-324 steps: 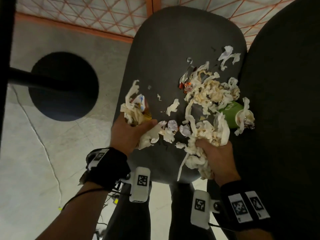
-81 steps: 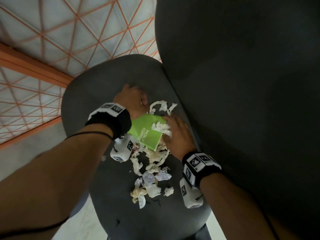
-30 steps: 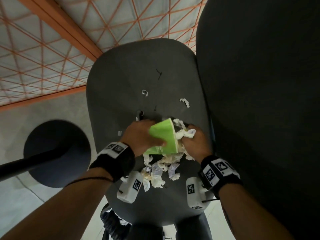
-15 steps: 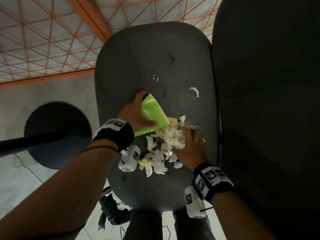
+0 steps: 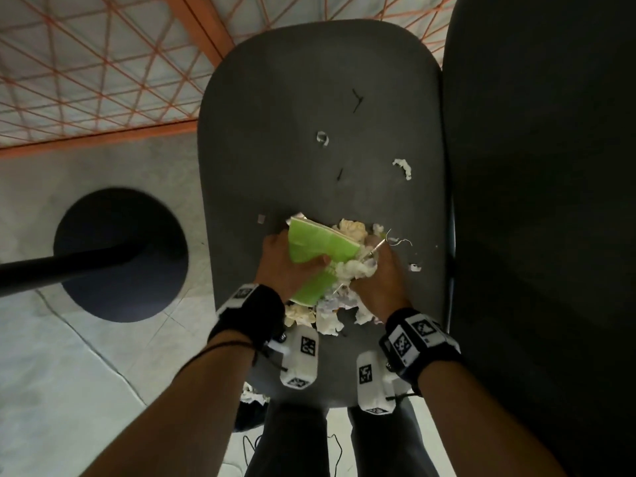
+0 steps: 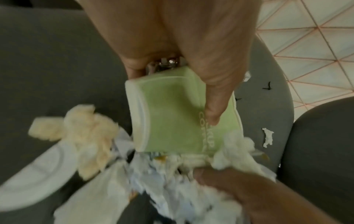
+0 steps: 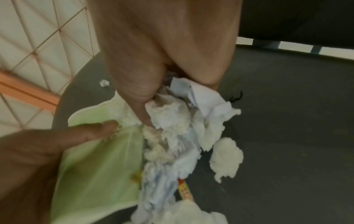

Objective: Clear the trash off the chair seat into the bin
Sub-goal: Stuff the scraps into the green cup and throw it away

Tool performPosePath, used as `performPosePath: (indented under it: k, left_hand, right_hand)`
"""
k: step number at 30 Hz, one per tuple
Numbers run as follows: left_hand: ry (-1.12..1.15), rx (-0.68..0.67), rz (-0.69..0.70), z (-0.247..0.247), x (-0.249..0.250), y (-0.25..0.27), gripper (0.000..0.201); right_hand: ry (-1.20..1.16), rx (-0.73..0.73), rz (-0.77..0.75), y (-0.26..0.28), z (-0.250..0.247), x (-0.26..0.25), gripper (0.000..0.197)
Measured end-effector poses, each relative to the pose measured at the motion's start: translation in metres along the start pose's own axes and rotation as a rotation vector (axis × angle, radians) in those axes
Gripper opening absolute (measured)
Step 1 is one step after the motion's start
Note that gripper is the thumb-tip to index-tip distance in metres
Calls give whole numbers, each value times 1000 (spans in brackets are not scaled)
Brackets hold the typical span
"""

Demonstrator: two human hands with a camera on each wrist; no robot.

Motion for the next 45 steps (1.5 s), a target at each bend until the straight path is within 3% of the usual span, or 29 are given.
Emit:
performPosePath:
  k: [2,7,11,15,18,21,26,29,34,36,42,45]
  left_hand:
    - [60,19,-25,13,2,12,68]
    - [144,-9,-2,27,15,15,92]
    - [192,-65,-3,25,18,13,48]
    - [337,-153,30,26,21,9,41]
    - [516,-270,-51,30,36,7,46]
    - [562,-299,-75,34,49,9,39]
    - [617,-202,-12,28,64,32,31]
    - [675,-125,14,23,69,54,42]
    - [782,-131,31,23,60,93,53]
    - [797,-75,22,23,49,106,49]
    - [888,63,-9,18,25,155,27]
    - [943,167,-25,15,16,185,19]
  right_hand:
    - [-170,-53,31,-1,-1,-4,64]
    - [-559,-252,200,0,-5,-13,83]
    - [-727,-349,292,3,-12,-24,60]
    - [-797,-381,405,1,-15,-30,53]
    - [-829,-417,456,-2,-22,-32,54]
    - [-873,-439,454,-1,-31,-35,47]
    - [-925,-483,410,13,-40,-49,41]
    - [-902,-424,421,27,-44,-57,31]
    - [-790,-355,403,49,-43,-51,40]
    - [-749,-379,366,61,-40,-51,42]
    - [-613,-397,234,99,-27,-45,18]
    - [-542,-464,194,120,-21,-49,18]
Point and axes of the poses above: each hand's wrist, its own y-axis away from the middle knuckle, its own z-axis out of the palm, x = y × z, the point moved 1 cm from there along -y, towards the middle knuckle, and after that the axes turned 7 degrees about -y, right-handed, at the moved point
